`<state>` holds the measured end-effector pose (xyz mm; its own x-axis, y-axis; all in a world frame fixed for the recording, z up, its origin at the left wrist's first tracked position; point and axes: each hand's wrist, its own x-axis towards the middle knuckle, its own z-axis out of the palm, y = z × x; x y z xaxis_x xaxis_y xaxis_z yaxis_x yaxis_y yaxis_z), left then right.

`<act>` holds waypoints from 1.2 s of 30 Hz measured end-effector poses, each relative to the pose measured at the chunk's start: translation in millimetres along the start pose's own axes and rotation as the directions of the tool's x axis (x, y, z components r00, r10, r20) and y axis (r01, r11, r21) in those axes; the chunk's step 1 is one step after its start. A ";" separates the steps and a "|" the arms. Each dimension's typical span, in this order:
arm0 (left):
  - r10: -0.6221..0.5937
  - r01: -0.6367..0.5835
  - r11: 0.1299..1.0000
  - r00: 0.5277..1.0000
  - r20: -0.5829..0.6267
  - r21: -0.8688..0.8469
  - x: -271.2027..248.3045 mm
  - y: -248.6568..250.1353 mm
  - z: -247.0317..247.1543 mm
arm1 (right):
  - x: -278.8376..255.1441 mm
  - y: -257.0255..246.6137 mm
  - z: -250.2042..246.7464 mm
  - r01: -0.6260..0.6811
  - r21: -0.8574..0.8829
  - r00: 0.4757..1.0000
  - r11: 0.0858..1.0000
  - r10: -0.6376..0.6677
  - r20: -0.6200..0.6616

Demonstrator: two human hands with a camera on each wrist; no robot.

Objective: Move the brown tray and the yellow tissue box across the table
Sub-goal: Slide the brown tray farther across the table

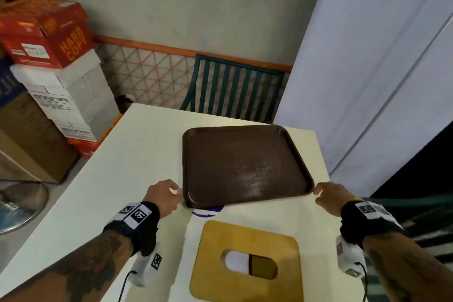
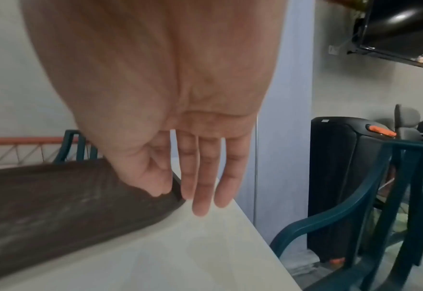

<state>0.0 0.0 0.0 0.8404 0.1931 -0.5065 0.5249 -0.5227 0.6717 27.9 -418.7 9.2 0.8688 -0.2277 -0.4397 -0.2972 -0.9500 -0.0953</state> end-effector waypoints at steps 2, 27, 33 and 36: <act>-0.037 0.037 0.999 0.999 -0.008 -0.030 11.5 0.4 4.8 | 14.1 4.5 9.1 -0.034 0.071 0.998 0.997 0.037 -0.045; 0.031 -0.023 0.999 0.988 -0.153 0.049 129.5 15.0 -8.6 | 85.9 -3.2 62.7 -0.092 0.777 0.971 0.623 0.231 -0.070; 0.067 -0.057 0.996 0.985 -0.158 0.071 146.8 16.4 -10.9 | 95.1 -6.1 65.1 -0.078 0.789 0.962 0.610 0.253 -0.101; 0.064 -0.052 0.995 0.988 -0.143 0.081 151.1 17.1 -11.9 | 99.5 -4.9 66.5 -0.080 0.786 0.959 0.614 0.262 -0.107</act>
<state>137.6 30.1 -58.6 0.8827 0.2764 -0.3800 0.4676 -0.5973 0.6516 89.4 -422.6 -93.4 0.7977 -0.4901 -0.3515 -0.5632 -0.3970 -0.7247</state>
